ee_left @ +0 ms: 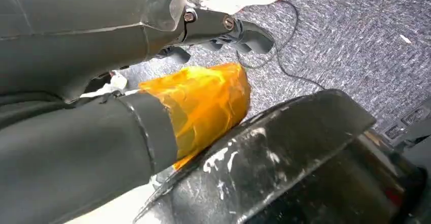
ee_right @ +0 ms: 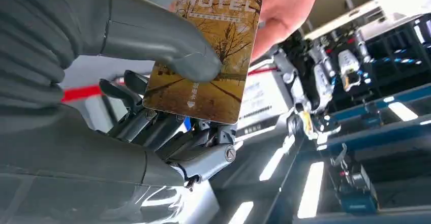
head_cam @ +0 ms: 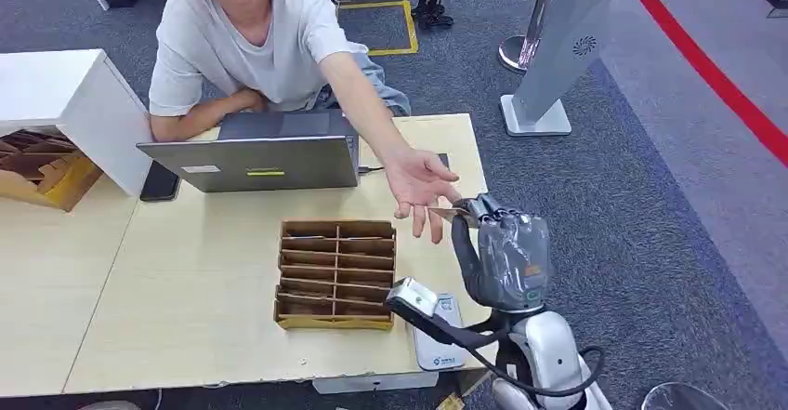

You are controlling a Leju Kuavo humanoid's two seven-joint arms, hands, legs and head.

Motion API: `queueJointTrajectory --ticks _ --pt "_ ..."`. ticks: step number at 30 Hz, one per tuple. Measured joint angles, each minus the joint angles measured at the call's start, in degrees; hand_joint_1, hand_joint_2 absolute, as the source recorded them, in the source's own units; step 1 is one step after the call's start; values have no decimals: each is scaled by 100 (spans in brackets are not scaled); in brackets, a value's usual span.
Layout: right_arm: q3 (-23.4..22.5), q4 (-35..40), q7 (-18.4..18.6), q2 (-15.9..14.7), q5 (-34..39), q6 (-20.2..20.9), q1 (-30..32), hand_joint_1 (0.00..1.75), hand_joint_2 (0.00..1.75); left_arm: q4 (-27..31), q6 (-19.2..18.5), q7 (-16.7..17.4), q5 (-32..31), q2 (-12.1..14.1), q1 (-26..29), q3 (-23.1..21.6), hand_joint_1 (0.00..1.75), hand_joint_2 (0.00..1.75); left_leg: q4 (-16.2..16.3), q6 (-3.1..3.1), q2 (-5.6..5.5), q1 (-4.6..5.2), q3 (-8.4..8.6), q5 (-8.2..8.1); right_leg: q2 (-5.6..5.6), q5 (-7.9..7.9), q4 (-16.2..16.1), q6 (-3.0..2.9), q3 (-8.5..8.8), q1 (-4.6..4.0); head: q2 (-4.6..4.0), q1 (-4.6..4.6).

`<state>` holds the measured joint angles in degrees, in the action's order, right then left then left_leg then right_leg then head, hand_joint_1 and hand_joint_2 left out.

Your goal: Pass the card to the sensor for recognition and then transmit it.

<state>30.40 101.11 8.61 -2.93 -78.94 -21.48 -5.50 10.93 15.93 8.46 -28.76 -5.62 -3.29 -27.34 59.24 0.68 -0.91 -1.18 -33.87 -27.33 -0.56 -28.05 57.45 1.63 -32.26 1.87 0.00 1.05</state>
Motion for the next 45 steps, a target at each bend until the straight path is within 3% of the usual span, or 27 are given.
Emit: queueJointTrajectory --ticks 11,12,13,14,45 --pt "85 -337 81 9 -410 -59 -162 175 175 0 -29 18 -64 -13 -22 0 0 0 0 0 -1 0 0 0 0 0 0 0 0 0 0 2" --pt "101 -381 81 11 -471 -61 -187 131 175 2 -37 24 -81 -13 -25 0 0 0 0 0 -1 0 0 0 0 0 0 0 0 0 0 0" --pt "118 -427 81 13 -523 -61 -218 14 175 2 -44 26 -94 -13 -28 0 0 0 0 0 -1 0 1 0 0 0 0 0 0 0 0 2" --pt "136 -475 81 13 -565 -61 -241 0 175 2 -48 26 -105 -13 -31 0 0 0 0 0 -1 0 1 0 0 0 0 0 0 0 0 0" --pt "367 -870 210 13 -696 46 -350 0 175 2 -79 39 -228 -13 -56 0 0 0 0 2 -2 0 0 2 0 0 1 0 0 0 0 0"
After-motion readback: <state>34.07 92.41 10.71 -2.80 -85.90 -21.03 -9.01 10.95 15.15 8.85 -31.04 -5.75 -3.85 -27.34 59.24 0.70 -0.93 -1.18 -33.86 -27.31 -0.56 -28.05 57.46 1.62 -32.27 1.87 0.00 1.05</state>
